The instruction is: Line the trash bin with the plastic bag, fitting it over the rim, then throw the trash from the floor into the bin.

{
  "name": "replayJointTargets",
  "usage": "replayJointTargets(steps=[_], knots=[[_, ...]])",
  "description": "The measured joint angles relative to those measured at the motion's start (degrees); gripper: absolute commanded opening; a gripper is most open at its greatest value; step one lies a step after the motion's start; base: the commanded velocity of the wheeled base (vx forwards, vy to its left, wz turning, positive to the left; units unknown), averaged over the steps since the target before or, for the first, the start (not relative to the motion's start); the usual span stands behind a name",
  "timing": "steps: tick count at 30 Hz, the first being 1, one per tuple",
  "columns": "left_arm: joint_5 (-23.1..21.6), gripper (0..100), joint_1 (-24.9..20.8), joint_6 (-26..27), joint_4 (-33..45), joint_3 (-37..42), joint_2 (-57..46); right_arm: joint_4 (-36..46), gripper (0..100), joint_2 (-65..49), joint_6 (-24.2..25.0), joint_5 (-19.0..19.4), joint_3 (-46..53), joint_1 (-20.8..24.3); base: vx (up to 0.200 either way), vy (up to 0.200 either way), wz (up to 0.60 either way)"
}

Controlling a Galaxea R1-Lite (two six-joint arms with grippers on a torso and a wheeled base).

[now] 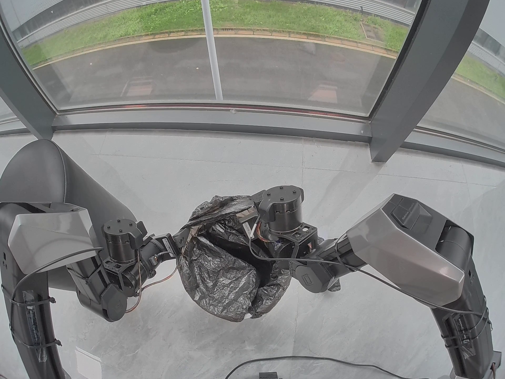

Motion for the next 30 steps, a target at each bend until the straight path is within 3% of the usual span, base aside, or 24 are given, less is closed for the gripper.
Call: replayJointTargets(steps=[1, 30], knots=[[0.0, 100, 0.0, 0.0, 0.0, 0.1, 0.0, 0.0, 100, 0.0, 0.0, 0.0, 0.1, 0.0, 0.000, 0.000, 0.00], [-0.2, 100, 0.1, -0.5, -0.1, -0.2, 0.9, 0.6, 100, 1.4, 0.0, -0.1, -5.3, -3.3, 0.000, 0.000, 0.00]])
